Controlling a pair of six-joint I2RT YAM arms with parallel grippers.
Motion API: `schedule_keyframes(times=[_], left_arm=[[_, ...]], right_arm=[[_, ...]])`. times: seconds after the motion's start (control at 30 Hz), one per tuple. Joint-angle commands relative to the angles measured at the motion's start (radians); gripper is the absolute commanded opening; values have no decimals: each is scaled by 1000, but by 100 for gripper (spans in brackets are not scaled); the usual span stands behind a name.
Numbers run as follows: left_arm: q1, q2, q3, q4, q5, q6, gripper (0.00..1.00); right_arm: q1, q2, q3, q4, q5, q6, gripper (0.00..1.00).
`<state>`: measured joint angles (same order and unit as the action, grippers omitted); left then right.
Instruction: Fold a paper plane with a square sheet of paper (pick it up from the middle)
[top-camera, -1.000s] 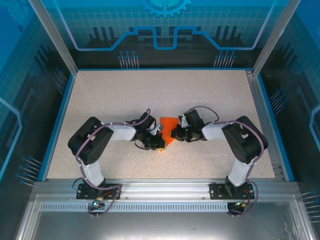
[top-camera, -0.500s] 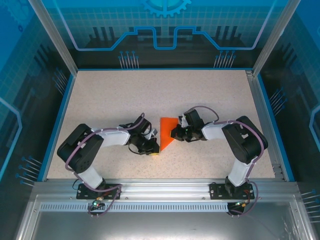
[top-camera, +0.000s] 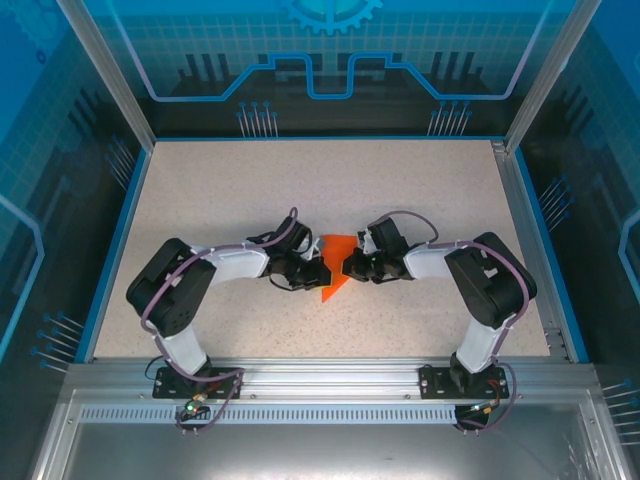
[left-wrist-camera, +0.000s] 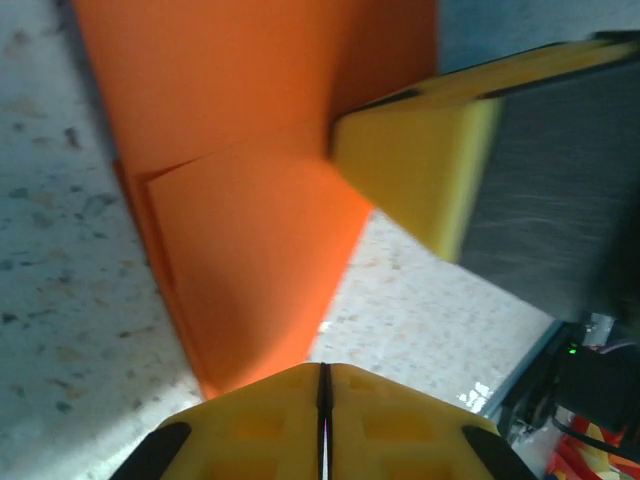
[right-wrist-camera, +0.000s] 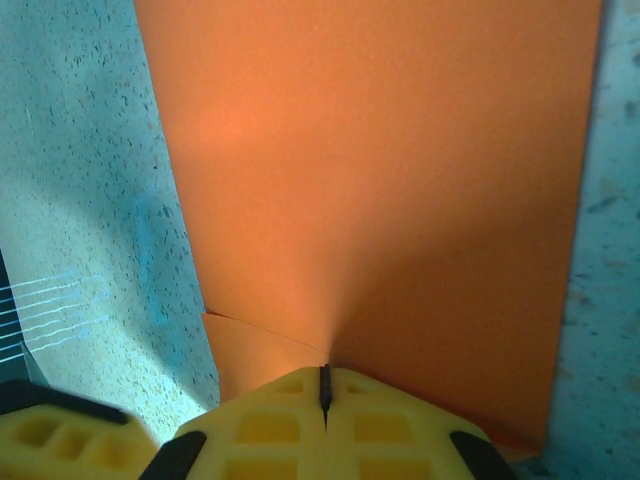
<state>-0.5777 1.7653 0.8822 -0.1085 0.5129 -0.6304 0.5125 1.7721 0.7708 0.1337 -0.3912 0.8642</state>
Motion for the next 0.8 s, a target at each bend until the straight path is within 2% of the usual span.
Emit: schedule_keyframes(times=[0.0, 0.2, 0.3, 0.5, 0.77], left_arm=[[8, 59, 11, 22, 25, -11, 10], [8, 79, 1, -32, -24, 10, 8], [8, 76, -24, -21, -30, 9, 8], [9, 79, -19, -38, -37, 17, 7], [7, 69, -17, -80, -63, 51, 6]], right_arm=[[11, -32, 30, -39, 13, 8, 2], [14, -82, 25, -19, -51, -16, 4], [24, -104, -1, -15, -39, -18, 4], [45, -32, -25, 70, -117, -10, 0], [-9, -8, -87, 82, -24, -28, 0]])
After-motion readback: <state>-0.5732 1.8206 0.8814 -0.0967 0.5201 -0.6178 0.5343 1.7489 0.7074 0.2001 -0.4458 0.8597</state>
